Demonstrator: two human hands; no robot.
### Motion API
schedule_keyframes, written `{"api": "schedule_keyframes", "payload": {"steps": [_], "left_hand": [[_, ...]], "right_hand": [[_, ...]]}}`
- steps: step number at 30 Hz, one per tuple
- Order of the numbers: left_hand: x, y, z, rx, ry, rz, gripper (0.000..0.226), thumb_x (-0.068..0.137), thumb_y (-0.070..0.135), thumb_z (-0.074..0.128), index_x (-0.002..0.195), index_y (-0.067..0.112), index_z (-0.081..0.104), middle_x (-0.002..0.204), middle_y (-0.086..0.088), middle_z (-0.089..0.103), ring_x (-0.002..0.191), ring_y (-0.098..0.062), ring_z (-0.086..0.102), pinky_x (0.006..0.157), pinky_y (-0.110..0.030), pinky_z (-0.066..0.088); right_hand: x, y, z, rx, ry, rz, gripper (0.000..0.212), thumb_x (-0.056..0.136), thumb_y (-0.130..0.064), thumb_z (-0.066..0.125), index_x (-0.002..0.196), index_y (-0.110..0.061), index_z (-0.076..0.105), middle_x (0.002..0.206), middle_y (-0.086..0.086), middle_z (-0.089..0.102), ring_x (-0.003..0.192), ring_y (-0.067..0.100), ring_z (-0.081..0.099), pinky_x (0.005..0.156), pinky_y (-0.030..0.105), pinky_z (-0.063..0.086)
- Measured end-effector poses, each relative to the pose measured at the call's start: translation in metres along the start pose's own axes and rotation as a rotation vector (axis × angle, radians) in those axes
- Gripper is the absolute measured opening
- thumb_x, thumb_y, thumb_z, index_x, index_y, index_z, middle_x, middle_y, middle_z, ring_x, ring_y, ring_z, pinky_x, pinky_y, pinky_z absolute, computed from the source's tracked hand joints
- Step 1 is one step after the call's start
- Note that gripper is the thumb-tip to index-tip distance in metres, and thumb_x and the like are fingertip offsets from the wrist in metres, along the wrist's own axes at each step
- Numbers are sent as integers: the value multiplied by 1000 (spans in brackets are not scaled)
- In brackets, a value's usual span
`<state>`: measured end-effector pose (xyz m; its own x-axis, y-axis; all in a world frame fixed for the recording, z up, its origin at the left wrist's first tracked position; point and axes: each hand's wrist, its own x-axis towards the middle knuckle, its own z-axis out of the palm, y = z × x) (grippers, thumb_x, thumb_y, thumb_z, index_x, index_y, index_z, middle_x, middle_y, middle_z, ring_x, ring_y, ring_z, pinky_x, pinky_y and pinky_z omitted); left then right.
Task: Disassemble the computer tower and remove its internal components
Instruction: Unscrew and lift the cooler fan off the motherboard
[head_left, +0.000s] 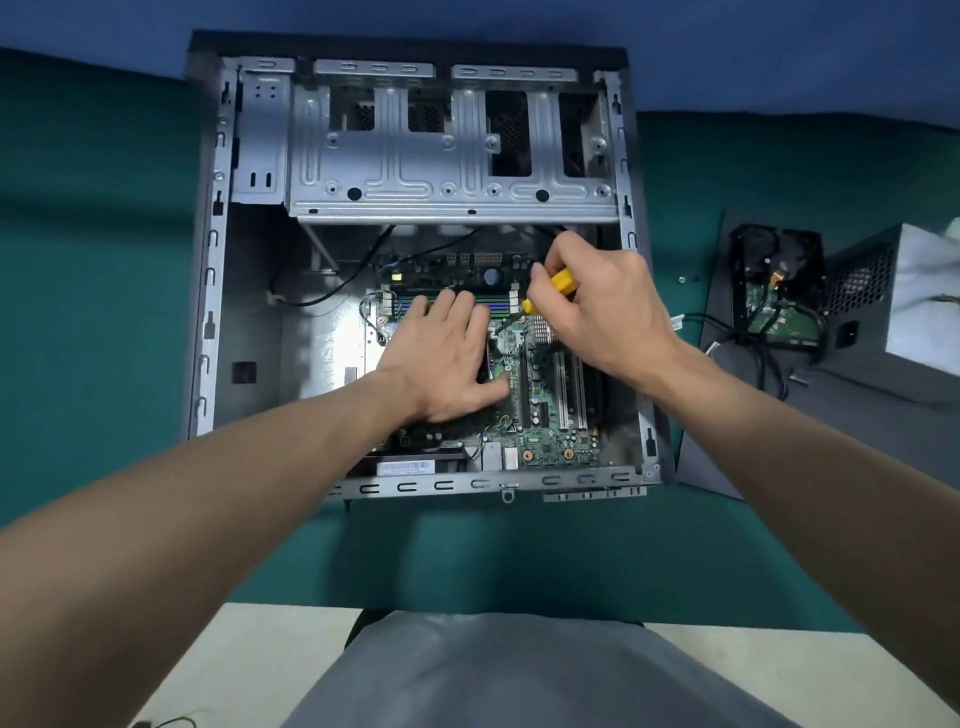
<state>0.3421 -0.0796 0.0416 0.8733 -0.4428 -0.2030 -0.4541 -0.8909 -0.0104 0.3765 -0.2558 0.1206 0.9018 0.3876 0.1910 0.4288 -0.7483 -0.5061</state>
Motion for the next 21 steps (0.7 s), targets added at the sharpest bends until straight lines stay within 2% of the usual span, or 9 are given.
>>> {"api": "schedule_keyframes", "payload": {"steps": [8, 11, 15, 17, 19, 21], "left_hand": [[1, 2, 0, -14, -6, -4, 68, 80, 72, 17, 99, 11, 39, 93, -7, 31, 85, -23, 30, 77, -43, 34], [1, 2, 1, -12, -1, -6, 67, 79, 72, 17, 99, 11, 39, 94, -8, 37, 84, -23, 31, 77, -43, 34], [2, 3, 1, -11, 1, -4, 66, 79, 71, 18, 99, 11, 39, 96, -10, 41, 84, -23, 29, 76, -44, 34], [2, 4, 1, -8, 0, -8, 69, 79, 71, 18, 101, 10, 42, 97, -11, 42, 85, -24, 33, 78, -44, 35], [3, 5, 1, -10, -6, -20, 73, 79, 71, 19, 106, 8, 46, 102, -13, 46, 89, -26, 38, 80, -45, 36], [3, 5, 2, -12, -8, -28, 75, 79, 71, 18, 106, 8, 46, 103, -13, 46, 90, -26, 38, 80, -45, 36]], "right_hand": [[0, -2, 0, -43, -13, -6, 20, 91, -22, 55, 75, -9, 50, 50, -5, 39, 42, 22, 41, 41, 35, 38], [0, -7, -1, -91, -44, -33, 20, 91, -21, 54, 77, -7, 51, 51, -5, 39, 42, 26, 42, 43, 34, 38], [6, -17, -7, -252, -188, -121, 24, 94, -29, 47, 85, -7, 51, 56, 4, 49, 51, 36, 52, 50, 38, 45], [14, -23, -12, -349, -256, -172, 29, 96, -37, 43, 88, -10, 50, 65, 13, 59, 59, 38, 57, 52, 37, 41], [23, -31, -17, -416, -318, -178, 36, 97, -45, 38, 82, -14, 46, 76, 16, 61, 70, 39, 59, 57, 35, 33], [33, -36, -20, -442, -436, -102, 39, 99, -46, 35, 73, -17, 37, 78, 14, 55, 78, 37, 54, 63, 36, 31]]}}
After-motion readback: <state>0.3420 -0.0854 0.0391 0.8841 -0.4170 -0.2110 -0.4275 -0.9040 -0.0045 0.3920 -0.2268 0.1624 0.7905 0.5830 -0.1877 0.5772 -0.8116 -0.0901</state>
